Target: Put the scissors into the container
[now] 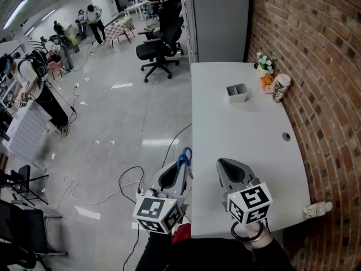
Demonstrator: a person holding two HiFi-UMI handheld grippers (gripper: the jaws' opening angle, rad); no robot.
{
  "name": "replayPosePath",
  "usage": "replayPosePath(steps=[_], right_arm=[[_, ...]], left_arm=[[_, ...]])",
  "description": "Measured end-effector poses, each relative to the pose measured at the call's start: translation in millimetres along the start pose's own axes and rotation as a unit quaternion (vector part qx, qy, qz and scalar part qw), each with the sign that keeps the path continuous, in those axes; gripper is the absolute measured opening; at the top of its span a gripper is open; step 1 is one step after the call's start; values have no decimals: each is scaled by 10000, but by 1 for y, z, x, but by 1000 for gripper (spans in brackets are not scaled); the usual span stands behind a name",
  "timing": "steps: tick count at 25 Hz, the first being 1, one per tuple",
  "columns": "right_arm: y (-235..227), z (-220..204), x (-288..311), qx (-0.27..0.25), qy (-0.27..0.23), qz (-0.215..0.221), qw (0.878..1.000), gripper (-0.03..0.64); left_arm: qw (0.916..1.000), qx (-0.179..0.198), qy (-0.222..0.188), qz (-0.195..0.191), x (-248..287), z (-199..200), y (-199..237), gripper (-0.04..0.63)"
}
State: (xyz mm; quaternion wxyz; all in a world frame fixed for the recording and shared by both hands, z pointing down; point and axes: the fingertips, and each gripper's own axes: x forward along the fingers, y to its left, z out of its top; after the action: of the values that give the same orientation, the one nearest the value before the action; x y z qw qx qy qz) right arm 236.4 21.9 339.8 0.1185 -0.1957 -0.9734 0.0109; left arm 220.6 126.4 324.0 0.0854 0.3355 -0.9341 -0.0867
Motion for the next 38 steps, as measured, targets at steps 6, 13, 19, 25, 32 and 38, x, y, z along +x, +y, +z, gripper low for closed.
replayPosePath(steps=[6, 13, 19, 25, 32, 38], right_arm=[[4, 1, 3, 31, -72, 41, 10000, 8], [8, -2, -3, 108, -51, 195, 9997, 8], [24, -7, -3, 144, 27, 508, 9986, 8], [28, -5, 7, 303, 3, 679, 9972, 9], [53, -12, 49, 373, 156, 707, 9967, 9], [70, -17, 93, 593, 286, 353, 9972, 9]], left_arm=[[9999, -142, -56, -27, -2, 2, 6, 28], [9999, -130, -34, 11, -8, 0, 3, 28], [9999, 16, -34, 149, -14, 5, 6, 28], [9996, 43, -25, 268, -17, 3, 17, 28], [9998, -44, 43, 197, -14, 0, 61, 28], [9995, -179, 201, -178, 2, -2, 116, 28]])
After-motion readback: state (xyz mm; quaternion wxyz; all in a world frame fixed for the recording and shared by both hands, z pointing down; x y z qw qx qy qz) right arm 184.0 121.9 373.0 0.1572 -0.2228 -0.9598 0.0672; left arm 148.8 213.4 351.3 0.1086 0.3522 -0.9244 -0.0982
